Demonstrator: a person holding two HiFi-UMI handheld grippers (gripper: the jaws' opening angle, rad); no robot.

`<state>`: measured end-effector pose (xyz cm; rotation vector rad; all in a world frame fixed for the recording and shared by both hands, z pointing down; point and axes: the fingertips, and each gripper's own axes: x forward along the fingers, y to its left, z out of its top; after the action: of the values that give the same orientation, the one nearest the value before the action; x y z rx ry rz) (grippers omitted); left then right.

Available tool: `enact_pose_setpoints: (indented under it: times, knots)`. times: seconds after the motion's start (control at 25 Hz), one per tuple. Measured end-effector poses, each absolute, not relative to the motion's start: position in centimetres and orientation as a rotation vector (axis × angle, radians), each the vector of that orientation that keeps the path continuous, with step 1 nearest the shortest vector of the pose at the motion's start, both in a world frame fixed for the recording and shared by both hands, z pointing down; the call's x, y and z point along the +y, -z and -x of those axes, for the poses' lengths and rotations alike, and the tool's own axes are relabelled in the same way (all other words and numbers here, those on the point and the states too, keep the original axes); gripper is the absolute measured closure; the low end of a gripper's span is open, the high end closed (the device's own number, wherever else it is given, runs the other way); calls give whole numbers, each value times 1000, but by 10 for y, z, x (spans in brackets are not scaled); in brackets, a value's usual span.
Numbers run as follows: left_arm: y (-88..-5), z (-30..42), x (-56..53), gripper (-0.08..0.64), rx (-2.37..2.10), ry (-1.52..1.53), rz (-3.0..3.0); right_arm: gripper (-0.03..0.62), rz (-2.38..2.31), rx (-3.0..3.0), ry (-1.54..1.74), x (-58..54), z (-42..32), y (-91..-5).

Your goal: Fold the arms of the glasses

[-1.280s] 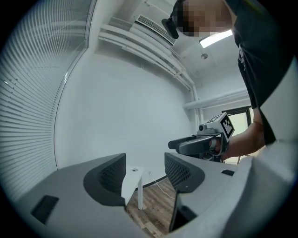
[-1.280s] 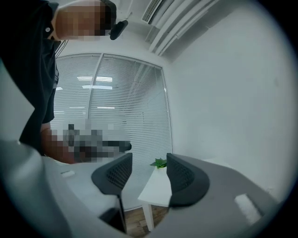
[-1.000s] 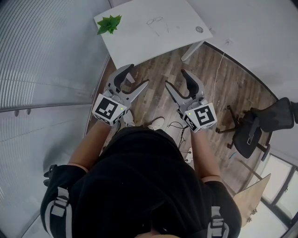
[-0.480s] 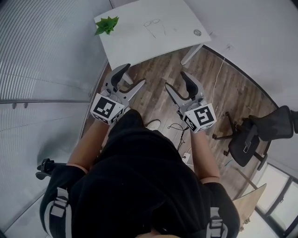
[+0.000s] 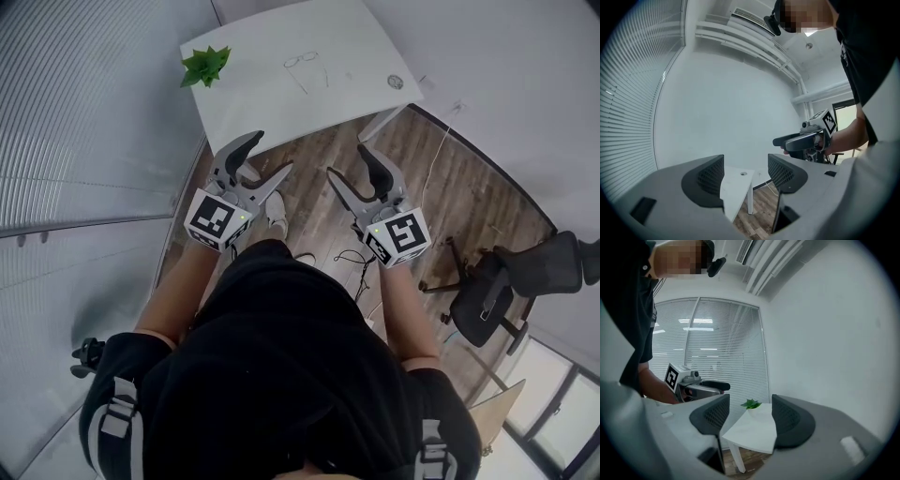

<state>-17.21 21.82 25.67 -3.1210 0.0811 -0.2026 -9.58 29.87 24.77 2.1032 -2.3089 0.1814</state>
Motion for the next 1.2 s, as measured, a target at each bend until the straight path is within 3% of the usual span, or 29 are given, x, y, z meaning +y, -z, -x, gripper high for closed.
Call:
enact_pose_setpoints:
  times: [0.68,1.2]
  knots:
    - [-275,75,64,276,-8,256,3150,302,-2088,-2243,-282,132,10,-259]
    - [-310,31,0,276,97,373,3178,304,-2006,-2260,-373,69,-48,-294]
